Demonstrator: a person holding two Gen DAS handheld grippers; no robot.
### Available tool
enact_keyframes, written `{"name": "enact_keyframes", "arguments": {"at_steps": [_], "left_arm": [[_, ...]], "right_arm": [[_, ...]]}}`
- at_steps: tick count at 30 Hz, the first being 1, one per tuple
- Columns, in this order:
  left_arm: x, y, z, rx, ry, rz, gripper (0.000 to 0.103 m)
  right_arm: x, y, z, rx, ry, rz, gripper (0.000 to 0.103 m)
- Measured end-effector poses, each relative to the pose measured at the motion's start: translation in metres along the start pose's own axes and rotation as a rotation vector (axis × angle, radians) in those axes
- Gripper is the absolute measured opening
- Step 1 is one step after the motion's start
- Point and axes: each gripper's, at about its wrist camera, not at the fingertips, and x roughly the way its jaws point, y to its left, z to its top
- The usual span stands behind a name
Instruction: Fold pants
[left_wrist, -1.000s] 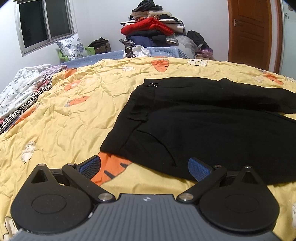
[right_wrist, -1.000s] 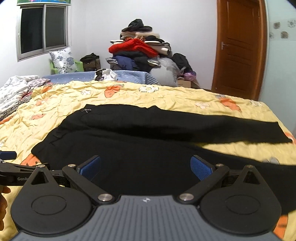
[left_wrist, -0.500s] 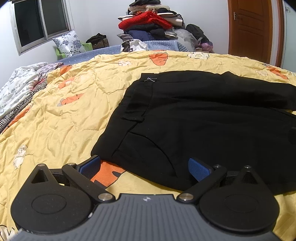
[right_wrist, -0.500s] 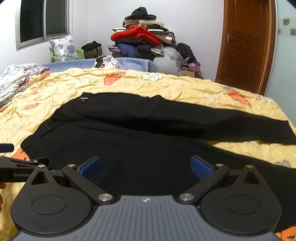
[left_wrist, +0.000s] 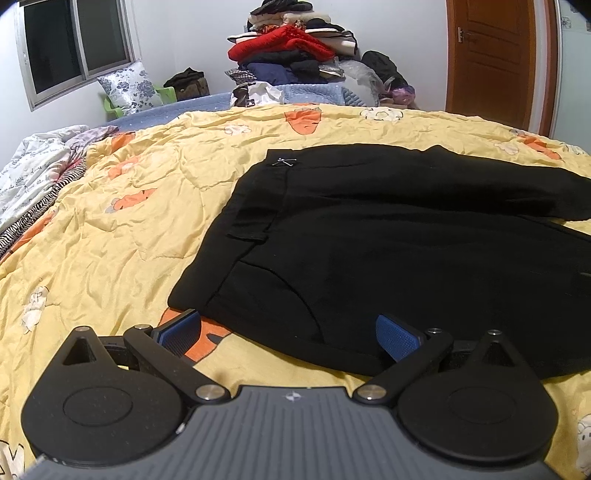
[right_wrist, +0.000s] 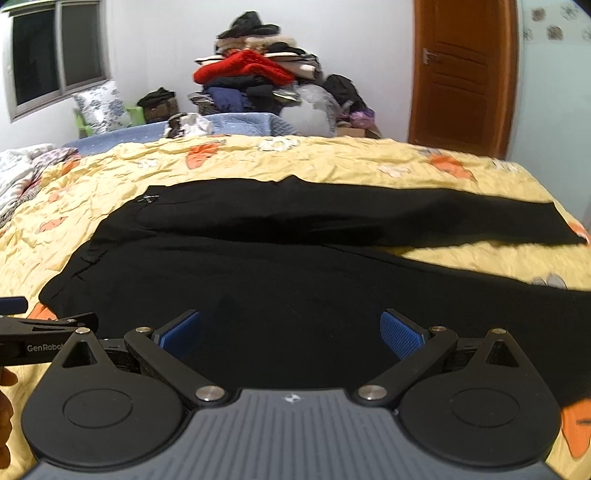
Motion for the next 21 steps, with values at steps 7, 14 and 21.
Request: {"name": "enact_keyframes", "arguments": {"at_steps": [7, 14, 21], "left_arm": [[-0.004, -0.003, -0.002, -0.003, 0.002, -0.015, 0.103], [-0.008, -0.007, -0.003, -0.004, 0.006, -0.022, 0.103], [-0.010, -0.008, -0.004, -0.005, 0.009, -0.028, 0.103]], "right_arm": [[-0.009, -0.014, -0.009, 0.066, 0.022, -0.032, 0.103], [-0.013, -0.017, -0.018, 0.074, 0.037, -0.047, 0.103], [-0.017, -0.015, -0.021, 0.071, 0.040, -0.053, 0.103]]}}
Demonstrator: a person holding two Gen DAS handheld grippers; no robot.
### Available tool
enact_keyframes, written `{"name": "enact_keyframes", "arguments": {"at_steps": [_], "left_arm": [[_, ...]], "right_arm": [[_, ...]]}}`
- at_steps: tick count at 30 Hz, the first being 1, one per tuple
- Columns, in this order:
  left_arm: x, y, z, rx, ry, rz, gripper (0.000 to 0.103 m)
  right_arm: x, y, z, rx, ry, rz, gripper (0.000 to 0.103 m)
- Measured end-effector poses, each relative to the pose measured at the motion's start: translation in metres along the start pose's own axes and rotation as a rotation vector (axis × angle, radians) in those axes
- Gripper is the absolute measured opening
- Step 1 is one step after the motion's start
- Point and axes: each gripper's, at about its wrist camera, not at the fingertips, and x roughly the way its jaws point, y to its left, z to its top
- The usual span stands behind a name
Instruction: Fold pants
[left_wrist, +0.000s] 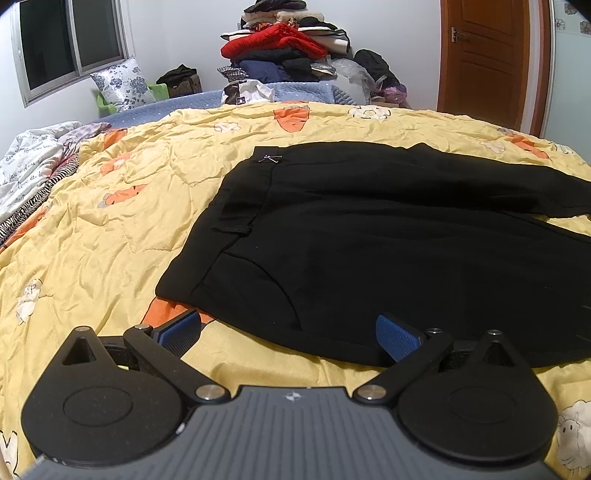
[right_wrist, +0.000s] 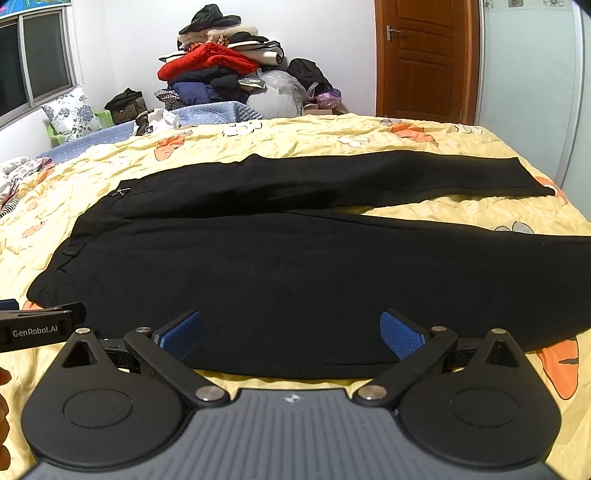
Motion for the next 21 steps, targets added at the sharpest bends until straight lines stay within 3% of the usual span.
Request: {"name": "enact_keyframes", "arguments": {"at_steps": [14, 16, 21], "left_arm": [[-0.002, 0.000, -0.001, -0.004, -0.002, 0.002, 0.103], [-0.003, 0.002, 0.000, -0.002, -0.010, 0.000, 0.103], [0.002, 0.021, 0.012, -0.007, -0.035, 0.029, 0.103]], "right_arm": [[-0.004, 0.004, 0.002, -0.034, -0.018, 0.014, 0.103], [-0.006, 0.008, 0.007, -0.089, -0.054, 0.045, 0.103], [-0.004, 0.027, 0.041, -0.306, -0.247, 0.102, 0.103]]}}
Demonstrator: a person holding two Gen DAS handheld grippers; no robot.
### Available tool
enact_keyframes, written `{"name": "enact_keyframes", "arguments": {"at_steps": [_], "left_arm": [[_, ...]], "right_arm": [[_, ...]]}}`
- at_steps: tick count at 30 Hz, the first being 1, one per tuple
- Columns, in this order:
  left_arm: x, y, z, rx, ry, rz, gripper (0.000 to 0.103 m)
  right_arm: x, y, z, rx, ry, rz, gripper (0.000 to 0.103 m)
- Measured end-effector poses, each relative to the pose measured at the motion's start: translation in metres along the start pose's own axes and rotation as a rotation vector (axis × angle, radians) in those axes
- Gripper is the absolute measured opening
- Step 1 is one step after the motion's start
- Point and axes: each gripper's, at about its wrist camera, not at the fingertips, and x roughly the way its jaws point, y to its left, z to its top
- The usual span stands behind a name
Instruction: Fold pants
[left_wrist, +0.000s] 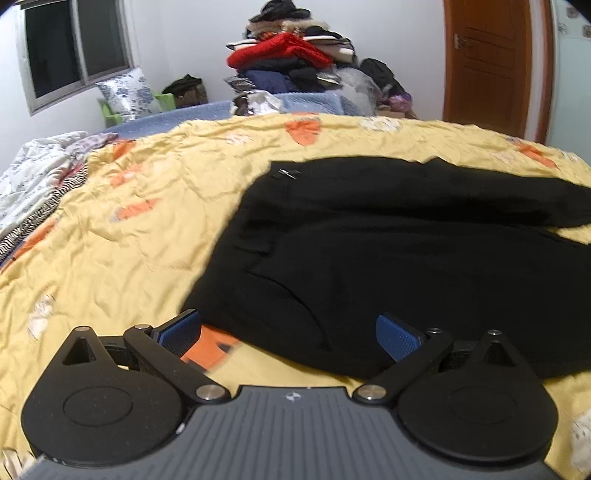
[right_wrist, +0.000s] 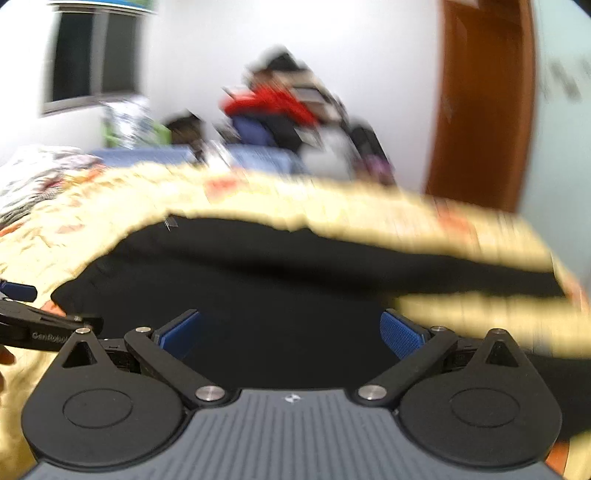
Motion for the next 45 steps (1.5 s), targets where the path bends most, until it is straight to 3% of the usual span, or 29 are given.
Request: {"name": "enact_keyframes", "arguments": {"at_steps": [5, 12, 14, 20, 27, 31, 32, 33, 36, 39, 45], "left_arm": [[0.014, 0.032, 0.024, -0.070, -0.011, 0.046, 0.103], [0.041, 0.057, 0.056, -0.099, 0.000, 0.059, 0.103], [0.049, 0.057, 0.065, -0.085, -0.001, 0.054, 0.103], [0.077, 0.049, 0.092, -0.012, -0.017, 0.059, 0.103], [0.112, 0.035, 0.112, 0.033, -0.020, 0.043, 0.103], [0.130, 0.034, 0.125, 0.000, -0.006, 0.015, 0.102], [0.133, 0.034, 0.128, -0.015, -0.006, -0.002, 0.102], [0.137, 0.034, 0.133, -0.024, -0.007, -0.013, 0.102], [0.147, 0.031, 0.146, -0.034, -0.027, -0.006, 0.102], [0.162, 0.036, 0.163, -0.104, 0.009, -0.042, 0.102], [0.191, 0.060, 0.184, -0.415, 0.133, -0.271, 0.102]], "right_arm": [[0.070, -0.007, 0.047, -0.082, 0.056, 0.061, 0.103], [0.209, -0.032, 0.092, -0.029, 0.204, 0.327, 0.103], [0.242, -0.034, 0.096, -0.028, 0.243, 0.371, 0.103], [0.320, -0.020, 0.112, -0.131, 0.252, 0.441, 0.103], [0.385, -0.014, 0.110, -0.220, 0.437, 0.534, 0.093], [0.386, -0.018, 0.108, -0.214, 0.444, 0.564, 0.090], [0.383, -0.017, 0.108, -0.248, 0.428, 0.570, 0.078], [0.380, -0.017, 0.108, -0.259, 0.411, 0.587, 0.052], [0.372, -0.018, 0.110, -0.236, 0.405, 0.610, 0.011], [0.354, -0.005, 0.106, -0.324, 0.343, 0.560, 0.007], [0.268, 0.042, 0.082, -0.647, 0.071, 0.389, 0.006]]}}
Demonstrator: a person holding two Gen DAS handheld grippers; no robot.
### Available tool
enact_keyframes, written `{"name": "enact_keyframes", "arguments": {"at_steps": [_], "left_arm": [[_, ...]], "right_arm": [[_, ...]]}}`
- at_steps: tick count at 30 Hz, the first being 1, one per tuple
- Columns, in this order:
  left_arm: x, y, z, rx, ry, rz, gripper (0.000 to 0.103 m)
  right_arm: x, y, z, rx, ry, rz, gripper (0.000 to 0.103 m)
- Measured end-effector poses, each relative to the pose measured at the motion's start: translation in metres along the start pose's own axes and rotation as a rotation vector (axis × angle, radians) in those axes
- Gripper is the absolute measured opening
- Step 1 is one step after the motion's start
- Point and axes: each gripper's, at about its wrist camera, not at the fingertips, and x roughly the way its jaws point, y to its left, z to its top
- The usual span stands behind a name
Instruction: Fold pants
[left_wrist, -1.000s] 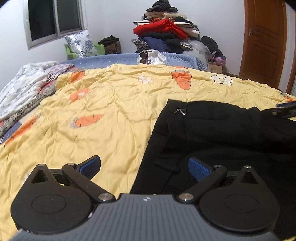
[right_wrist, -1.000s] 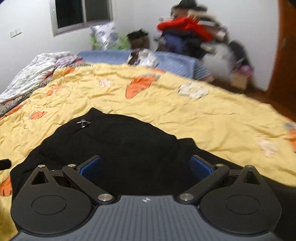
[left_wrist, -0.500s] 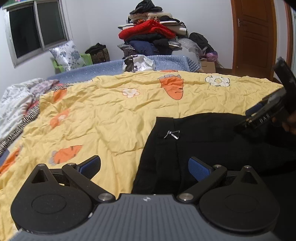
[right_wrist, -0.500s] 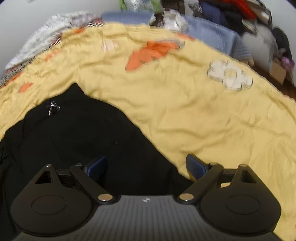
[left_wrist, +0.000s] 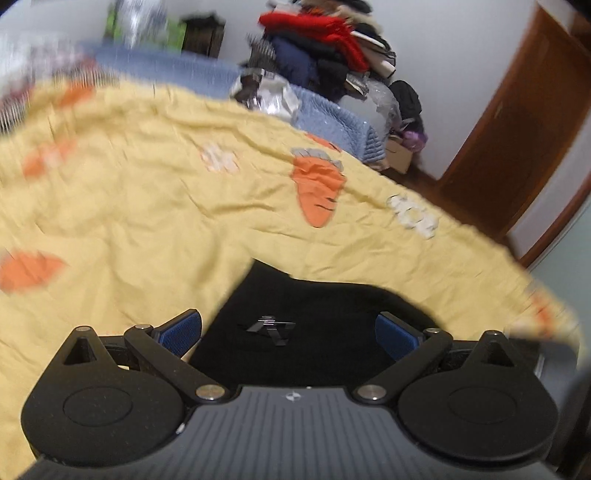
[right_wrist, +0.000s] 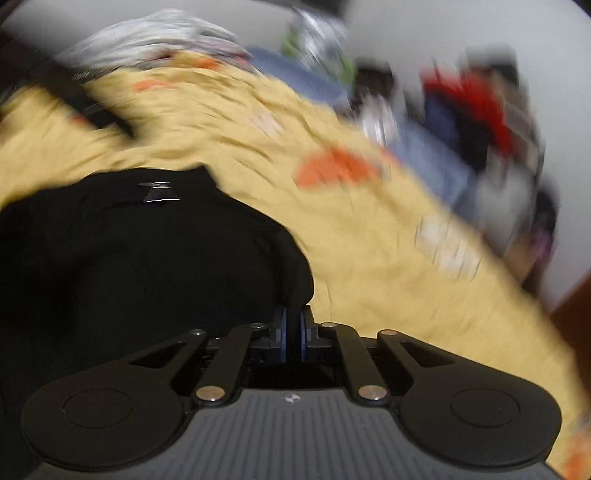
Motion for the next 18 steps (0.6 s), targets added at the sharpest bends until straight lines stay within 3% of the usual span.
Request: {"name": "enact_keyframes", "arguments": {"at_steps": [3, 8, 10, 11, 12, 13, 15, 18], "left_arm": [[0.016, 0.007, 0.008, -0.126, 0.089, -0.083, 0.101], [0.042, 0.026, 0.006, -0.327, 0.229, -0.203, 0.100], [0.049, 0.032, 0.003, -0.376, 0.267, -0.227, 0.094], [0.050, 0.033, 0.001, -0.384, 0.276, -0.229, 0.089], [0.049, 0.033, -0.002, -0.377, 0.282, -0.228, 0.073], [0.046, 0.032, -0.004, -0.361, 0.288, -0.226, 0.050], [0.038, 0.030, -0.012, -0.340, 0.294, -0.211, 0.022], [0.015, 0.031, -0.024, -0.308, 0.261, -0.187, 0.008]], "right_arm": [[-0.034, 0.048, -0.005, -0.199, -0.059, -0.100, 0.006], [-0.074, 0.098, -0.025, -0.367, -0.104, -0.159, 0.006], [-0.081, 0.112, -0.033, -0.440, -0.106, -0.183, 0.006], [-0.082, 0.118, -0.037, -0.473, -0.099, -0.194, 0.006], [-0.082, 0.122, -0.041, -0.485, -0.096, -0.202, 0.006], [-0.083, 0.123, -0.042, -0.481, -0.096, -0.205, 0.006], [-0.083, 0.121, -0.042, -0.451, -0.090, -0.201, 0.006], [-0.089, 0.120, -0.036, -0.403, -0.097, -0.204, 0.006]]}}
